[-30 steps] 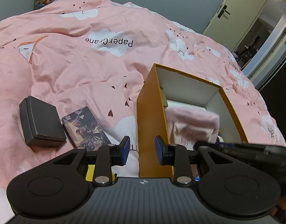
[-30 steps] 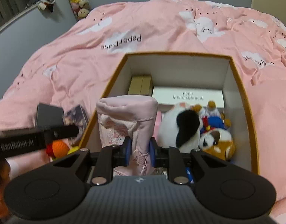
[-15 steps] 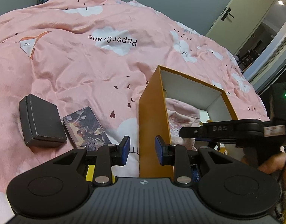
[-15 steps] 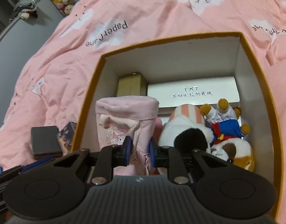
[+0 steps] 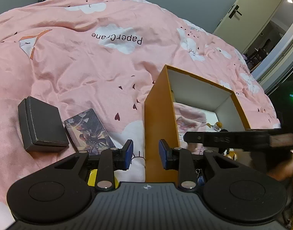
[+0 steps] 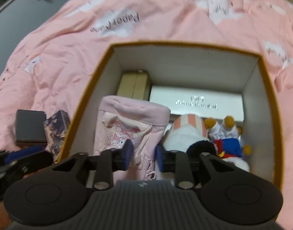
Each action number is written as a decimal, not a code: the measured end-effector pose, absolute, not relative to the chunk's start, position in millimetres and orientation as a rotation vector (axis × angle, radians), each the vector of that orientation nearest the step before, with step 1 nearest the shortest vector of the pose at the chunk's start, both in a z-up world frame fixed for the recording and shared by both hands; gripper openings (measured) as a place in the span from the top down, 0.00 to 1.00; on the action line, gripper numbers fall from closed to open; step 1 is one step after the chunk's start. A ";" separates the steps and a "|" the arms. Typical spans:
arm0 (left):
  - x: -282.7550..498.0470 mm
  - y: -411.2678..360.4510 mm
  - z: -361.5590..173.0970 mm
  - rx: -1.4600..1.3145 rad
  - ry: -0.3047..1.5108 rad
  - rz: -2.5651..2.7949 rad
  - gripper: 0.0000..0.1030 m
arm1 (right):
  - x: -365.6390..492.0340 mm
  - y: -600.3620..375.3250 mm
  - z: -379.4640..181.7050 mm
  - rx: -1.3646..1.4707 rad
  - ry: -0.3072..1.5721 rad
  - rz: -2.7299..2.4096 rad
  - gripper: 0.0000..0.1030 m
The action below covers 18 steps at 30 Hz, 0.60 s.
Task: Organize objects
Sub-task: 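Lower the pink pouch into the box and open the right gripper, then withdraw both grippers from the box toward the black case and card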
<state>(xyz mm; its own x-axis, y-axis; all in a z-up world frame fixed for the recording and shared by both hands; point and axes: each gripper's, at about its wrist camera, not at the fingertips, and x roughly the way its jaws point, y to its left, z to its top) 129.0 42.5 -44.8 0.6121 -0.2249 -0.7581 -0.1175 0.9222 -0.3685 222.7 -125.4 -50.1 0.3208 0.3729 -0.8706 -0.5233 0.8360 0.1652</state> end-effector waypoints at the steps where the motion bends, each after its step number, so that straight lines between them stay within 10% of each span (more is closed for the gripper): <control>1: 129.9 42.6 -45.3 -0.407 0.919 -0.064 0.67 | 219.7 -126.6 -46.0 -0.161 1.080 0.606 0.53; 8: 133.6 42.3 -46.3 -0.403 0.919 -0.064 0.67 | 210.9 -113.0 -20.1 -0.286 0.918 0.641 0.42; 18: 137.5 46.6 -51.5 -0.411 0.936 -0.056 0.67 | 229.9 -94.0 -53.4 -0.303 0.990 0.758 0.92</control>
